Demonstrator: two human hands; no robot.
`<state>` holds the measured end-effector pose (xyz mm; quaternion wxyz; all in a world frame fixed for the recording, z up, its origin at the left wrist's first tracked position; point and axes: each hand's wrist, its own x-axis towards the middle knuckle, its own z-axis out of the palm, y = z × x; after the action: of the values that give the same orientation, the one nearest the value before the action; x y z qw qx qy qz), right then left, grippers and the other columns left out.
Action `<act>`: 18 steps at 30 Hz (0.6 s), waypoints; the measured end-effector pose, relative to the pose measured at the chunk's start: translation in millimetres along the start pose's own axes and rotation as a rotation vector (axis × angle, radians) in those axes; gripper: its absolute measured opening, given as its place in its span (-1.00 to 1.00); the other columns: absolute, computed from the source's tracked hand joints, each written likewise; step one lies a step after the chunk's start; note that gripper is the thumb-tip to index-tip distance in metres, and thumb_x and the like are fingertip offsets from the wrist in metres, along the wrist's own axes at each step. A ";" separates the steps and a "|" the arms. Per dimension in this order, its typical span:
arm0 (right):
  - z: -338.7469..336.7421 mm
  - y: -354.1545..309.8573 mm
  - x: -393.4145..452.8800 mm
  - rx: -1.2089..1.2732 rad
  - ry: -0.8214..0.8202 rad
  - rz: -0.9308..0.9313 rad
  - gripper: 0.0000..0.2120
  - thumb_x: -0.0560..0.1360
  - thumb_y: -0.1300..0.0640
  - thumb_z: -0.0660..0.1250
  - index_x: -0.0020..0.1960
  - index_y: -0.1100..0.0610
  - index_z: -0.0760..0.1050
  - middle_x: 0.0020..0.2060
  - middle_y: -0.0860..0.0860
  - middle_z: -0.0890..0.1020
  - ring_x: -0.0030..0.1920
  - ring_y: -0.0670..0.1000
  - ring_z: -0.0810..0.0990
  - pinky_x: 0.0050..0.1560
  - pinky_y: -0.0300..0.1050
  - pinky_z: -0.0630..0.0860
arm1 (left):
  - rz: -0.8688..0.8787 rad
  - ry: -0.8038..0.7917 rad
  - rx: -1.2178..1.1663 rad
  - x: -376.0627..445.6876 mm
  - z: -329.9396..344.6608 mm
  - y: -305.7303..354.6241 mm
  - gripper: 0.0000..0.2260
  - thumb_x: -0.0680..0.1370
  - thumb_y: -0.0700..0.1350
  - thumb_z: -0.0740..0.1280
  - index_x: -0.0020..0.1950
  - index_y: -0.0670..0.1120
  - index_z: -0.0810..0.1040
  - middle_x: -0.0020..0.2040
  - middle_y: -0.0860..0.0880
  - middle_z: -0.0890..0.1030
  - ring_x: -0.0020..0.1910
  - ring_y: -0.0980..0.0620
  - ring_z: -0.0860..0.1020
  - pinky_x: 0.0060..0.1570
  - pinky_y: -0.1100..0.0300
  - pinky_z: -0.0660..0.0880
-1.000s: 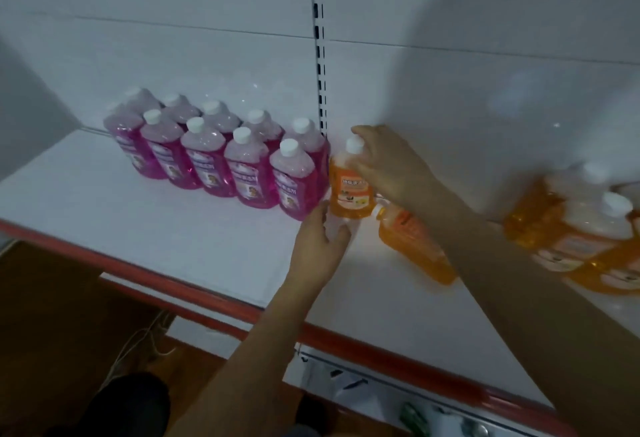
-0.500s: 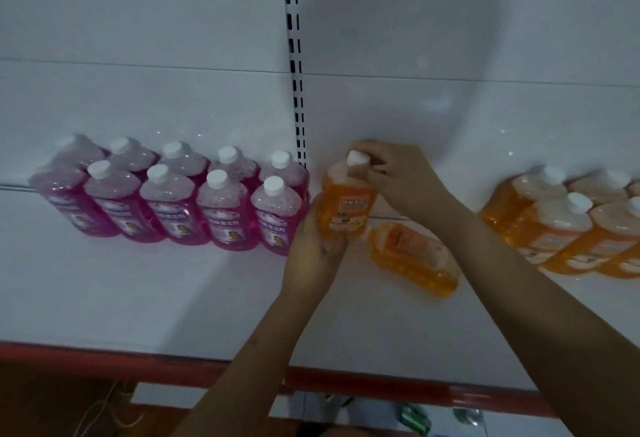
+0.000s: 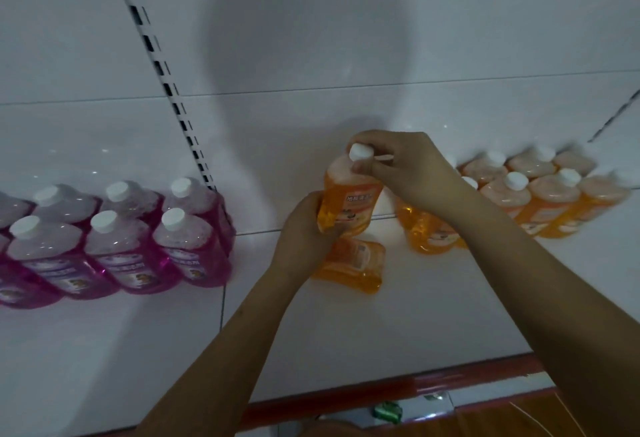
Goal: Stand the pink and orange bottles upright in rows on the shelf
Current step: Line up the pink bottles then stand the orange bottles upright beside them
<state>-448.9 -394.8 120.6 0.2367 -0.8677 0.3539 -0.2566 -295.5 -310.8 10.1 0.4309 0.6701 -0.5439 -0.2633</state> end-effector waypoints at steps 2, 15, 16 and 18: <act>-7.1 12.5 -4.1 -0.035 0.013 0.023 -0.83 0.52 0.03 0.39 0.09 0.02 0.60 -0.01 -0.07 0.68 0.01 -0.06 0.62 0.09 -0.06 0.55 | -0.001 -0.025 0.028 11.5 16.4 4.6 -0.69 0.51 -0.01 0.45 0.21 0.06 0.48 0.07 0.13 0.58 0.01 0.14 0.55 -0.13 0.42 0.37; -6.9 83.1 -5.0 -0.296 -0.017 0.016 -0.77 0.52 0.10 0.35 0.16 0.12 0.58 0.03 0.02 0.66 0.03 0.05 0.58 -0.04 -0.08 0.46 | -0.042 -0.008 0.170 51.7 79.9 6.4 -0.61 0.44 0.05 0.51 0.20 -0.02 0.54 0.04 0.02 0.66 -0.02 0.03 0.61 -0.06 0.16 0.51; -4.4 85.4 -3.6 -0.323 -0.020 0.004 -0.74 0.53 0.10 0.35 0.19 0.12 0.57 0.09 0.03 0.65 0.10 0.06 0.58 0.04 -0.03 0.49 | -0.049 0.008 0.211 52.7 81.2 3.8 -0.60 0.43 0.08 0.51 0.19 -0.02 0.54 0.04 0.02 0.66 -0.02 0.02 0.62 -0.08 0.18 0.48; 0.6 86.9 0.1 -0.370 -0.030 -0.007 -0.69 0.54 0.09 0.34 0.27 0.11 0.54 0.20 0.05 0.60 0.24 0.07 0.52 0.18 0.05 0.48 | -0.058 0.024 0.269 51.8 82.8 -1.1 -0.58 0.45 0.08 0.49 0.23 -0.03 0.51 0.07 0.00 0.65 0.03 -0.01 0.61 -0.08 0.18 0.44</act>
<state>-491.3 -450.1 68.7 0.0775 -0.9014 0.3884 -0.1749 -349.1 -384.4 -25.5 0.3359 0.7403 -0.5497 -0.1922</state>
